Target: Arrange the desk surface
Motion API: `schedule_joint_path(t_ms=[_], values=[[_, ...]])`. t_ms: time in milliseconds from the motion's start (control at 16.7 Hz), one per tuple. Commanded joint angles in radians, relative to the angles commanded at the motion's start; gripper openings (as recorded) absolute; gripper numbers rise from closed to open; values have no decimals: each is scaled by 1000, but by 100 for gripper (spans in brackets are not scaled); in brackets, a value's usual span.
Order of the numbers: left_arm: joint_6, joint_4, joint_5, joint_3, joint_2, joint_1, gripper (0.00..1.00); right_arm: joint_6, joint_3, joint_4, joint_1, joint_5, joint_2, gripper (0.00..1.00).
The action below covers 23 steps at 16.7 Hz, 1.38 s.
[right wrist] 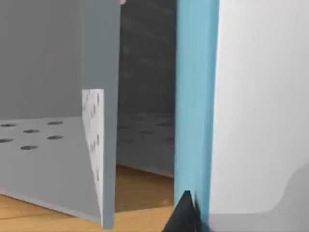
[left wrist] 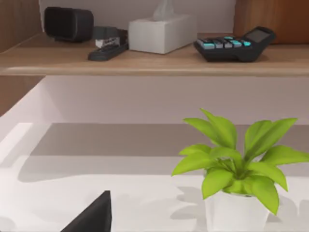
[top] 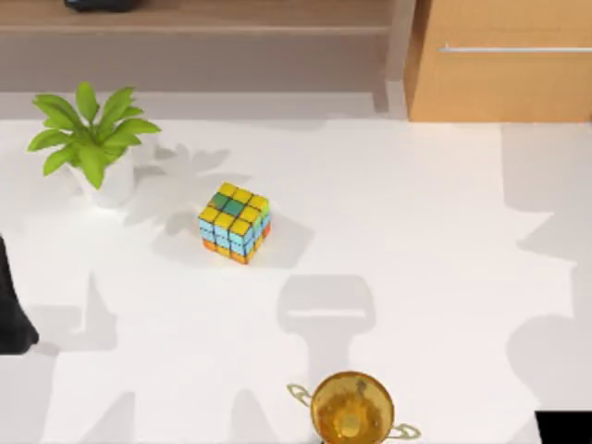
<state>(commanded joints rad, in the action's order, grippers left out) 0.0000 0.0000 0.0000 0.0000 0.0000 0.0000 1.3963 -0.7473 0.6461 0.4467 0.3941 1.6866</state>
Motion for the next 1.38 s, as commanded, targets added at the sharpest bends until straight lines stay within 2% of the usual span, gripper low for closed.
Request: schedule_joint_path(t_ms=[180, 420, 780, 1380], values=[[0, 0, 0, 0, 0, 0, 100, 35, -88, 24, 66, 44, 107, 0], [0, 0, 0, 0, 0, 0, 100, 51, -154, 40, 75, 69, 193, 0], [0, 0, 0, 0, 0, 0, 100, 53, -154, 40, 71, 67, 193, 0], [0, 0, 0, 0, 0, 0, 100, 63, -265, 26, 38, 33, 286, 0]])
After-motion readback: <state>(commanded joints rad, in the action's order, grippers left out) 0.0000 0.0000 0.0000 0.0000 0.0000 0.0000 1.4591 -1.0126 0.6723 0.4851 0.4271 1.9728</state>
